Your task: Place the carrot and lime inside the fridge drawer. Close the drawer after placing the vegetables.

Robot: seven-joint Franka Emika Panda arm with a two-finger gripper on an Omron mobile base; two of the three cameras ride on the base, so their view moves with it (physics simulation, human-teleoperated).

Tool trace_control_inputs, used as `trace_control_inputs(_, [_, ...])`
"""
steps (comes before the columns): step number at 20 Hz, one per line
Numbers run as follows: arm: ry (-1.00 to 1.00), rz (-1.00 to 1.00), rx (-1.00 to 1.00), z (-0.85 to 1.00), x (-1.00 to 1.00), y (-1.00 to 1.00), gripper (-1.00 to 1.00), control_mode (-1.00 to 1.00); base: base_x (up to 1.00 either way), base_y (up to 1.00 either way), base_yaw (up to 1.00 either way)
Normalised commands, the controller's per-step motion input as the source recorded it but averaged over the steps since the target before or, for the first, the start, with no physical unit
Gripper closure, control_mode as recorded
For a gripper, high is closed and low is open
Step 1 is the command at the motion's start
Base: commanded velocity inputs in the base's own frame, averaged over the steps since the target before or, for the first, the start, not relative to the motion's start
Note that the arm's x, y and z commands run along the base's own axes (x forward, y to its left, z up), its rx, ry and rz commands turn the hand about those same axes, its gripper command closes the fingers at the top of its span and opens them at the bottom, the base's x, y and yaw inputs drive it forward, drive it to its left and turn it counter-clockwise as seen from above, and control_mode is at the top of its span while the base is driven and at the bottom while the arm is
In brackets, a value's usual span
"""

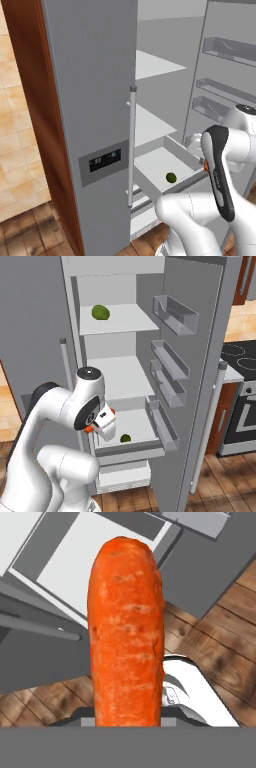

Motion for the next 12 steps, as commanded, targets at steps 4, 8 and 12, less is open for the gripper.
trace_control_inputs(4, [0.13,0.00,0.00,-0.43,0.32,0.00,1.00,-1.00,0.00,0.00,0.00])
trace_control_inputs(8, [0.06,0.00,0.00,-0.45,0.36,0.01,1.00,-1.00,0.00,0.00,0.00])
trace_control_inputs(12, [0.00,-0.01,0.00,-0.51,0.39,0.07,1.00,-1.00,0.00,0.00,0.00])
